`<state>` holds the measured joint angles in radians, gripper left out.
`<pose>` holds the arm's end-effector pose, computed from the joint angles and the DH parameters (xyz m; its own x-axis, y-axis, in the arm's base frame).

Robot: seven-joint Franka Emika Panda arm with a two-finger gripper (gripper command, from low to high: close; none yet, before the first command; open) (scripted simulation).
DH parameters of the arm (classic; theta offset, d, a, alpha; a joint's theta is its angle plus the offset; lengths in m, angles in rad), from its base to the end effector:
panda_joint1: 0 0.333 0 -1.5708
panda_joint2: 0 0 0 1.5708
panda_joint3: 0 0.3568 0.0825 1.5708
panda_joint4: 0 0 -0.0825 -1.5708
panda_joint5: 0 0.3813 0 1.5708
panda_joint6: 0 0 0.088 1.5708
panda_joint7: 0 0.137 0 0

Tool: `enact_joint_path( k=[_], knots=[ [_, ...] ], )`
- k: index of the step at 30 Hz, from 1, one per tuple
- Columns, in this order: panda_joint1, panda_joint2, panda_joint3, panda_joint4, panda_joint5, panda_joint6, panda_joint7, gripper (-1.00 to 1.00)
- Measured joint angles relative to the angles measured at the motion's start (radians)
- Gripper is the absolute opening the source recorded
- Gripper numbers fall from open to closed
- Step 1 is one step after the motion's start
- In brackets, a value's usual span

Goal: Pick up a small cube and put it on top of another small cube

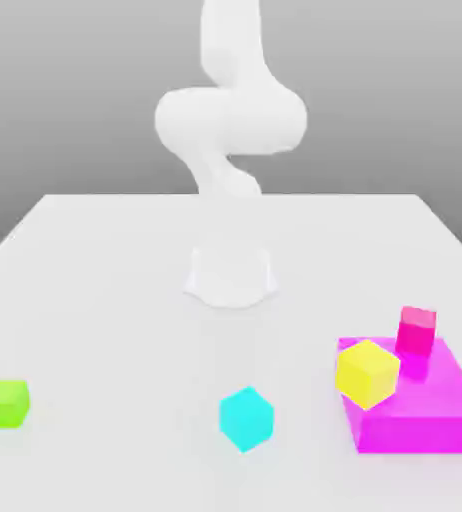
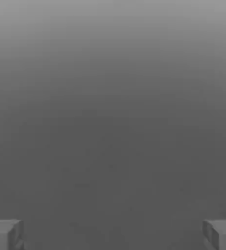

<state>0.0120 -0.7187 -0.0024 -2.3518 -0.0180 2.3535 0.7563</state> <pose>0.3694 0.0026 0.6696 0.5543 -0.6721 0.4910 -0.5074 -0.7405 -0.4407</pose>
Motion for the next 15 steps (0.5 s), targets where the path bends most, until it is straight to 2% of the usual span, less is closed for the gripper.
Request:
enact_joint_path(
  k=[8,15],
  knots=[
    [0.043,0.306,-0.027,-0.185,-0.05,0.197,-0.174,0.0],
    [0.078,0.561,-0.054,-0.341,-0.045,0.364,-0.352,0.0]
  ],
)
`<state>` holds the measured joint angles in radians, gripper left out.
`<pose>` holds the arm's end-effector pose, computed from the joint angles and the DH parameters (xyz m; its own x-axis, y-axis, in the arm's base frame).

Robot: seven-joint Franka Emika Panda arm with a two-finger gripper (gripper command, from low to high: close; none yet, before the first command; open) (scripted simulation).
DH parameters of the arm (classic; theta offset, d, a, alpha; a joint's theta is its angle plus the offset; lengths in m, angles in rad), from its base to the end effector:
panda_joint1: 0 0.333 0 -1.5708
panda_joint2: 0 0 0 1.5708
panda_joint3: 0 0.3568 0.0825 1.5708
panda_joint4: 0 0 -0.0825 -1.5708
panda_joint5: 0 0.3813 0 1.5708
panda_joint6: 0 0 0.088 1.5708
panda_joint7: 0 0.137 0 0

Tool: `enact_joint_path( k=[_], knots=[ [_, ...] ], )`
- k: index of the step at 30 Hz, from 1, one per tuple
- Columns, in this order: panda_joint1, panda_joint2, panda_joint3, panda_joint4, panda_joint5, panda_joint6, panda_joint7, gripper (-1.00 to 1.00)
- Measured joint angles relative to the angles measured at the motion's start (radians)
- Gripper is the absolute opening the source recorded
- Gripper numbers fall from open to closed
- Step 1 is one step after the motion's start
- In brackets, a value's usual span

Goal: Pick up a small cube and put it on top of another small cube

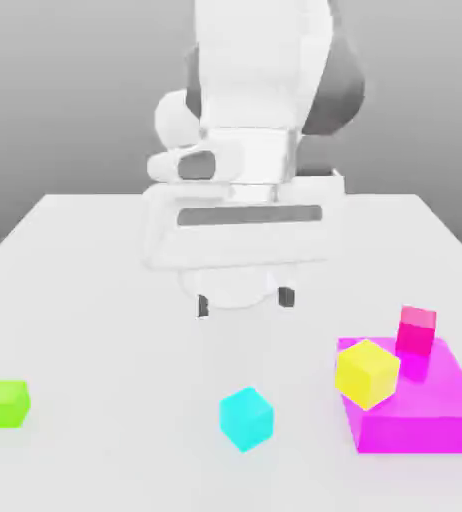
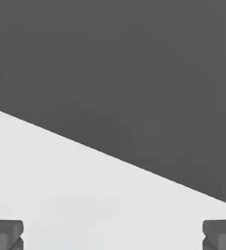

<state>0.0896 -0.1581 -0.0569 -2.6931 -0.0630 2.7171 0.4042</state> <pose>0.4215 0.0158 0.3132 0.9341 -0.3103 0.1764 -0.3071 -0.9506 -0.0462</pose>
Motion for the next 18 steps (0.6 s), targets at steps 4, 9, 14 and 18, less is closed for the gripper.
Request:
enact_joint_path(
  k=[4,9,14,18],
  knots=[
    [0.013,0.145,0.005,-0.089,0.046,0.095,-0.133,0.0],
    [-0.003,0.325,0.033,-0.091,0.09,0.236,-0.194,0.0],
    [-0.014,0.429,0.045,-0.074,0.096,0.321,-0.2,-1.0],
    [-0.014,0.444,0.046,-0.072,0.095,0.332,-0.198,-1.0]
  ],
)
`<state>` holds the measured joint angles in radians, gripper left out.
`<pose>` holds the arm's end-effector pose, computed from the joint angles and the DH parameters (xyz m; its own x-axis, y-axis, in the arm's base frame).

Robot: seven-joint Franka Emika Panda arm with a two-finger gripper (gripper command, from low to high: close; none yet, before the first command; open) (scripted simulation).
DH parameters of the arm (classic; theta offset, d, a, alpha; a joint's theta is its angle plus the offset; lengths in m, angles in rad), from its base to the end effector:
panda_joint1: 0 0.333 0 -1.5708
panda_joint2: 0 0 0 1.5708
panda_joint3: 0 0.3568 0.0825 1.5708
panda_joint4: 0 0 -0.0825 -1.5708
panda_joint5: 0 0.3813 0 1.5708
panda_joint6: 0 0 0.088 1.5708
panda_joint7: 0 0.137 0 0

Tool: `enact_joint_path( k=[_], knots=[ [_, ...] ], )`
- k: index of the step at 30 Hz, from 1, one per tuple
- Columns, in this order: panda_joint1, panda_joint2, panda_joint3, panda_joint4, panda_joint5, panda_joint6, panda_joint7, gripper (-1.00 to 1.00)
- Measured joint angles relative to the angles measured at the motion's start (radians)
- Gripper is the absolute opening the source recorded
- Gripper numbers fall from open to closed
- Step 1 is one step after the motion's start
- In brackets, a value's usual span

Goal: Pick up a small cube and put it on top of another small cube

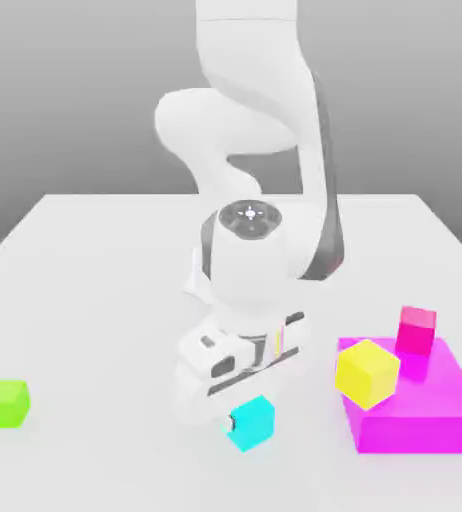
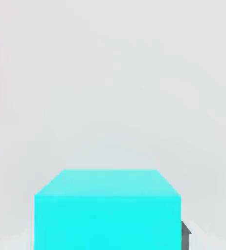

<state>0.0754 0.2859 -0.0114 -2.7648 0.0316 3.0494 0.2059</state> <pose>0.3837 0.0218 0.1427 0.9851 -0.1720 -0.0011 -0.1720 -0.9851 0.0006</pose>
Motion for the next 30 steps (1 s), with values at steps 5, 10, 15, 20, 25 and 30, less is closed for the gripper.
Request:
enact_joint_path(
  k=[5,10,15,20,25,30],
  knots=[
    [0.003,-0.131,-0.006,-0.023,-0.012,-0.107,0.009,-1.0],
    [-0.09,-0.24,-0.053,-0.006,-0.019,-0.234,0.021,-1.0],
    [-0.29,-0.223,-0.153,0.099,0.001,-0.326,0.028,-1.0],
    [-0.479,-0.201,-0.26,0.209,0.019,-0.414,0.036,-1.0],
    [-0.54,-0.066,-0.244,0.25,0.108,-0.326,-0.021,-1.0],
    [-0.551,-0.032,-0.229,0.253,0.13,-0.296,-0.037,1.0]
  ],
)
